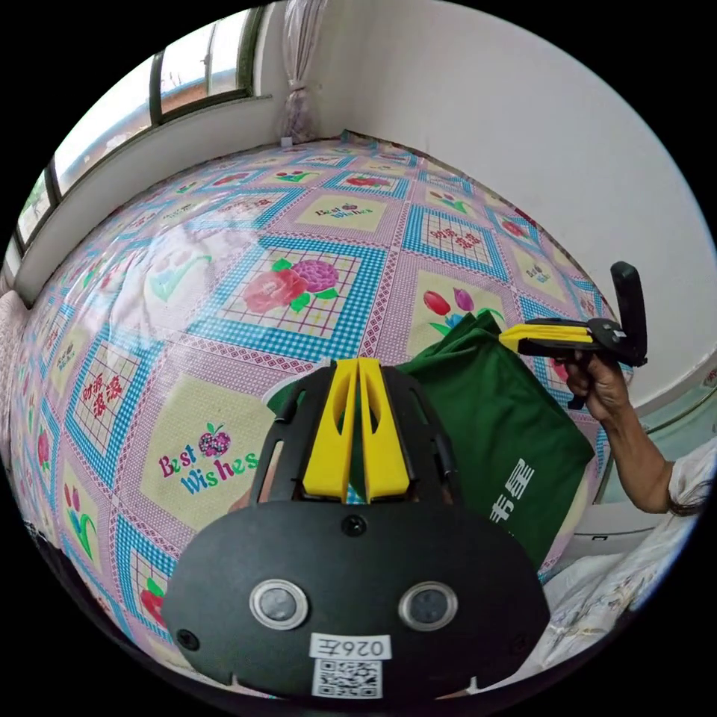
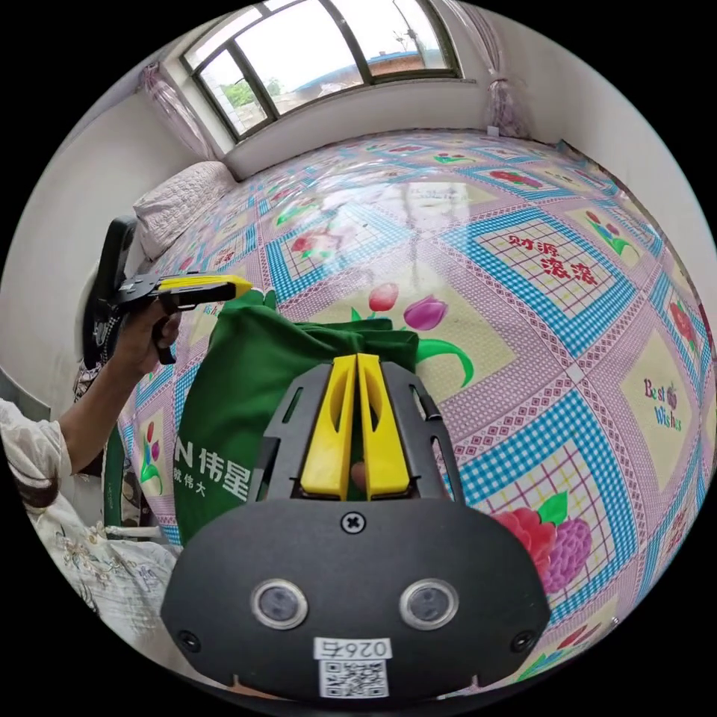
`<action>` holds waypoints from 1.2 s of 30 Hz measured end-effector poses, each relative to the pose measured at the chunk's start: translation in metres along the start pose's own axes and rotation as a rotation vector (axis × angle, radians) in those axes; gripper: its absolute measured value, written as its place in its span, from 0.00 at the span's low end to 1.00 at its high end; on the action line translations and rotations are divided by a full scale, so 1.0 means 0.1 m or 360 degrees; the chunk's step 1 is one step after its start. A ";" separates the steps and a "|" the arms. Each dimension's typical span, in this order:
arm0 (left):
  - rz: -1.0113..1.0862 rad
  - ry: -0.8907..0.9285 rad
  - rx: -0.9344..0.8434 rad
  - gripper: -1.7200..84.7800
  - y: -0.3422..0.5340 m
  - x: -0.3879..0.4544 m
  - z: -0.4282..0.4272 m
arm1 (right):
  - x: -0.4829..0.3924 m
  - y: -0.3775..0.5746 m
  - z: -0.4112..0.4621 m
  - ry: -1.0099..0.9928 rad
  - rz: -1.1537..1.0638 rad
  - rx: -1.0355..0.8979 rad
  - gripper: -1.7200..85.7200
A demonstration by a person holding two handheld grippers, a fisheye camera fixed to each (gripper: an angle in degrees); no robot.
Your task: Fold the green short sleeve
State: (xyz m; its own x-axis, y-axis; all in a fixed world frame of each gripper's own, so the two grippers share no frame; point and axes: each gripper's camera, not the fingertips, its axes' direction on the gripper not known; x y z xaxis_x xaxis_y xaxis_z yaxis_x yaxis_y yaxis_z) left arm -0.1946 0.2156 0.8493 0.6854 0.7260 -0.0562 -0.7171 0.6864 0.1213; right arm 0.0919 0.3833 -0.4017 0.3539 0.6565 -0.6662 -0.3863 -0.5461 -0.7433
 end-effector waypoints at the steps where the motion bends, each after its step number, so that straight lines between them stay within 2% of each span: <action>1: -0.0021 0.0009 0.0029 0.01 0.07 -0.01 -0.04 | 0.00 0.07 -0.05 0.0011 0.0016 -0.0007 0.04; 5: 0.0013 -0.0020 0.0128 0.01 0.35 0.07 -0.03 | -0.06 0.28 -0.13 -0.0021 0.0048 -0.0026 0.06; 7: 0.0081 -0.0143 -0.0021 0.01 0.30 0.09 0.24 | -0.13 0.36 -0.06 0.0095 -0.0004 -0.0106 0.03; 8: 0.0070 -0.0143 -0.0139 0.01 0.26 0.04 0.40 | -0.13 0.37 -0.02 0.0175 -0.0013 -0.0142 0.02; 9: -0.0003 -0.0092 -0.0138 0.01 0.26 -0.03 0.40 | -0.12 0.39 0.00 0.0242 -0.0020 -0.0171 0.02; 12: -0.0100 -0.0043 0.0095 0.01 0.36 -0.08 0.08 | -0.08 0.46 -0.19 0.0187 0.0047 -0.0060 0.02; 14: -0.0075 -0.0068 0.0154 0.01 0.41 -0.06 0.00 | -0.07 0.47 -0.28 0.0200 0.0068 0.0000 0.03; 20: -0.0052 -0.0172 0.0217 0.01 0.40 -0.02 0.15 | -0.09 0.15 -0.18 0.0091 0.0029 0.0114 0.06; 23: -0.0043 -0.0294 0.0101 0.01 0.41 -0.03 0.42 | -0.07 -0.03 0.07 0.0009 -0.0061 -0.0036 0.02; 28: -0.0221 -0.0291 0.0022 0.01 0.37 -0.26 0.54 | 0.34 0.03 -0.09 -0.0201 0.0226 0.0032 0.00; 30: -0.0252 -0.0247 0.0003 0.01 0.38 -0.33 0.58 | 0.40 0.03 0.01 -0.0263 0.0228 -0.0053 0.01; 36: -0.0197 -0.0312 -0.0050 0.01 0.40 -0.31 0.70 | 0.34 0.18 -0.20 -0.0314 0.0226 0.0060 0.05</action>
State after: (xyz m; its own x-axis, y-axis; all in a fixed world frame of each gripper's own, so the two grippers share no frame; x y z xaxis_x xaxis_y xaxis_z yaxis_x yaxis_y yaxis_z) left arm -0.2356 0.2176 0.9255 0.7775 0.6163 0.1252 -0.6277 0.7727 0.0945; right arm 0.1145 0.3859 -0.4389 0.1220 0.6657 -0.7362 -0.4529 -0.6227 -0.6381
